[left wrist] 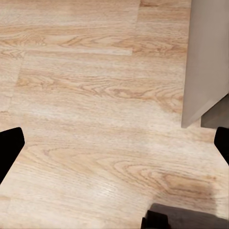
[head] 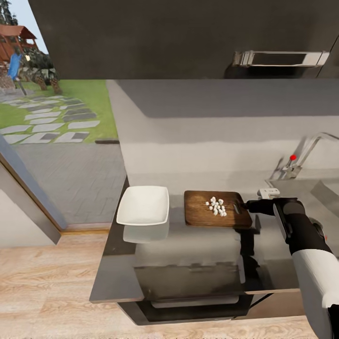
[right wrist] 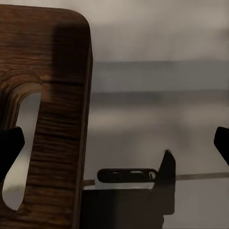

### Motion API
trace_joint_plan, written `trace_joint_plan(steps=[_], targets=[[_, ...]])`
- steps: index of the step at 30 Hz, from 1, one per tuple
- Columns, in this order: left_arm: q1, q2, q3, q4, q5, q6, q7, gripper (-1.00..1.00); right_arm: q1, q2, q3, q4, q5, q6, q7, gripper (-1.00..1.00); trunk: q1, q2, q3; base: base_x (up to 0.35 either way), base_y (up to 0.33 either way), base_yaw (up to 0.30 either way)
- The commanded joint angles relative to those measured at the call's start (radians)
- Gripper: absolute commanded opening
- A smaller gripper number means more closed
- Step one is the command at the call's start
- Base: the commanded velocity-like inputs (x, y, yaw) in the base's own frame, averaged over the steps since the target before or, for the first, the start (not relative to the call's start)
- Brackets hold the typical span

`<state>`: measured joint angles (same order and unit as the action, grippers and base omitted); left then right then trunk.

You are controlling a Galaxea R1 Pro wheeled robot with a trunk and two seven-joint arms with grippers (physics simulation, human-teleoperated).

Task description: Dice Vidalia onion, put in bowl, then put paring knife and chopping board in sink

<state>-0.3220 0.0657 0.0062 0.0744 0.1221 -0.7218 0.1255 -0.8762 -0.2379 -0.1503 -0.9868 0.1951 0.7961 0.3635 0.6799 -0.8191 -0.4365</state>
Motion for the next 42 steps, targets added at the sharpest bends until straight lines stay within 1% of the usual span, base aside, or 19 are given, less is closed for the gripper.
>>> trace_joint_plan(steps=[1,24,32,42], targets=[[-0.002,0.000,0.000,0.004,0.004,-0.006,-0.001,1.00,-0.001,0.000,-0.001,-0.001,0.011,0.003,0.009,1.00,0.000,-0.001,-0.003,0.000,0.000,0.000],[-0.002,0.000,0.000,0.004,0.004,-0.005,-0.001,1.00,-0.001,0.002,0.001,0.000,0.011,0.002,0.008,1.00,0.000,-0.001,-0.039,0.000,0.009,0.000],[-0.002,0.000,0.000,0.004,0.004,-0.005,-0.001,1.00,-0.001,0.003,0.003,0.000,0.009,0.002,-0.018,1.00,0.000,-0.001,-0.041,0.000,0.000,0.000],[-0.002,0.000,0.000,0.004,0.004,-0.005,-0.001,1.00,-0.001,0.002,0.003,0.003,0.011,0.001,-0.020,1.00,0.000,-0.001,-0.041,0.000,0.000,0.000]])
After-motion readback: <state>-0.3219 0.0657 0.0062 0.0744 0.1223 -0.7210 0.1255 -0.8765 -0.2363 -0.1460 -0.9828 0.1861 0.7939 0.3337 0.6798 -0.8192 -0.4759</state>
